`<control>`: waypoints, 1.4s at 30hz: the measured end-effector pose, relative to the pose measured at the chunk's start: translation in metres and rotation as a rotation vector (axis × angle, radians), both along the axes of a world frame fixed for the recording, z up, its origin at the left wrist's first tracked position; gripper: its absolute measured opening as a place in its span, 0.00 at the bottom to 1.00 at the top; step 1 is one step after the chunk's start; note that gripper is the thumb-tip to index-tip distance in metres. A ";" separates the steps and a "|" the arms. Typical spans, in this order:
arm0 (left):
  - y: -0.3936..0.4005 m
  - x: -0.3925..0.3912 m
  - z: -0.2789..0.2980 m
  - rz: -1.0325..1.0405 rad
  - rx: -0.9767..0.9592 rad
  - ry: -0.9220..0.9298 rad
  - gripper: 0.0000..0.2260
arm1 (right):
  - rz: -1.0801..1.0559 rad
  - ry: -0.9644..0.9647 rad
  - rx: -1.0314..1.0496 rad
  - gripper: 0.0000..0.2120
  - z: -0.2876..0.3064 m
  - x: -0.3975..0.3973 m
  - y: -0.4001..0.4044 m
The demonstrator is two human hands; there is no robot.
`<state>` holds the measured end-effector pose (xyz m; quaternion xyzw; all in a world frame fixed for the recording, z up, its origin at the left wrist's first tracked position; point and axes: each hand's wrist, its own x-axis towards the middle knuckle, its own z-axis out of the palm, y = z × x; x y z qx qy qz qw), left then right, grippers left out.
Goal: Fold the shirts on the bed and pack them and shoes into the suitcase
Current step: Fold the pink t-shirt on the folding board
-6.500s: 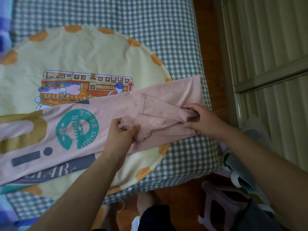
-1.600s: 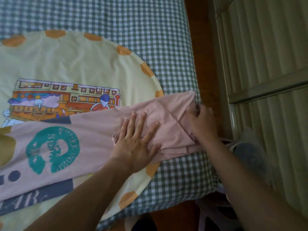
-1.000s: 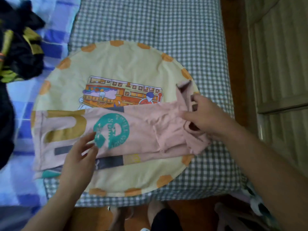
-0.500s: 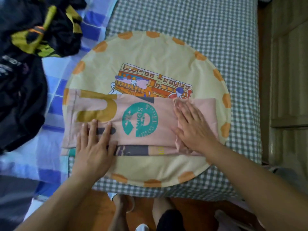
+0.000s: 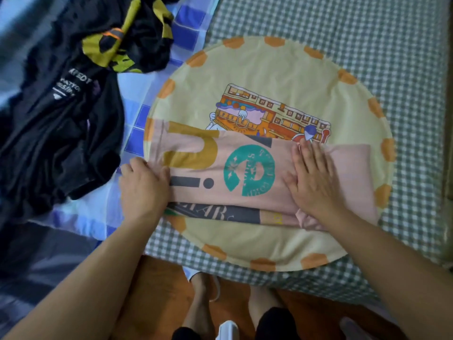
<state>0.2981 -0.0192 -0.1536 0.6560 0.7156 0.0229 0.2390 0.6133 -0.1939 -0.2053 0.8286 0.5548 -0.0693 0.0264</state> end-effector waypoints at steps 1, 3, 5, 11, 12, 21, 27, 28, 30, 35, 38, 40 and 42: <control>0.000 0.001 0.003 0.010 -0.026 0.000 0.20 | 0.002 -0.025 -0.018 0.35 -0.004 -0.001 0.000; 0.000 0.001 0.010 0.012 -0.075 0.018 0.20 | 0.003 -0.041 -0.020 0.34 -0.005 0.000 -0.001; -0.002 -0.001 0.011 0.001 -0.138 0.051 0.20 | 0.004 -0.042 -0.014 0.34 -0.003 0.001 -0.001; 0.012 -0.001 0.036 0.199 -0.385 -0.273 0.10 | 0.003 -0.040 0.022 0.34 -0.005 0.002 0.000; 0.013 0.000 0.044 0.187 -0.386 -0.307 0.07 | 0.002 -0.038 0.026 0.34 -0.006 0.002 -0.001; -0.041 0.118 0.103 -0.379 -0.243 -0.384 0.24 | -0.044 0.095 0.146 0.29 0.013 0.007 -0.020; -0.125 0.192 0.019 -0.723 -0.386 0.058 0.39 | -0.094 0.077 0.252 0.26 0.025 0.016 -0.068; -0.128 0.194 0.019 -0.700 -0.387 0.032 0.38 | -0.102 0.070 0.249 0.26 0.030 0.020 -0.073; -0.126 0.189 0.026 -0.689 -0.329 -0.135 0.31 | -0.170 0.071 0.252 0.26 0.037 0.027 -0.079; -0.093 0.163 0.004 -0.888 0.134 0.044 0.27 | -0.384 0.186 0.227 0.29 0.035 0.048 -0.084; -0.075 0.167 -0.035 -1.011 0.026 0.250 0.30 | -0.402 0.223 0.181 0.30 0.029 0.055 -0.084; -0.073 0.172 -0.046 -1.023 -0.005 0.289 0.30 | -0.459 0.275 0.162 0.34 0.029 0.058 -0.083; -0.077 0.176 -0.043 -0.986 -0.024 0.308 0.29 | -0.631 0.460 0.177 0.38 0.040 0.062 -0.079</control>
